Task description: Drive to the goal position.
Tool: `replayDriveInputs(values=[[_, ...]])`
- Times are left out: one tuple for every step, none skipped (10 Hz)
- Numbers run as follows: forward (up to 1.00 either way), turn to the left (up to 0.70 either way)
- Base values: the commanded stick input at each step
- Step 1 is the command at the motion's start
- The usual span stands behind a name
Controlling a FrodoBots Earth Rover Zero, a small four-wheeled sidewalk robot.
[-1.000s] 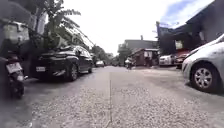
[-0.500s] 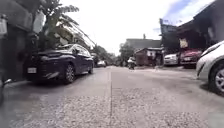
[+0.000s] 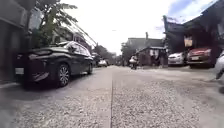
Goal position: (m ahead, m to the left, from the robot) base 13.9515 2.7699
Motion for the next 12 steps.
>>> replayDriveInputs(values=[[1.0,0.0],[1.0,0.0],[1.0,0.0],[1.0,0.0],[1.0,0.18],[1.0,0.27],[1.0,0.13],[1.0,0.0],[1.0,0.0],[1.0,0.0],[1.0,0.0],[1.0,0.0]])
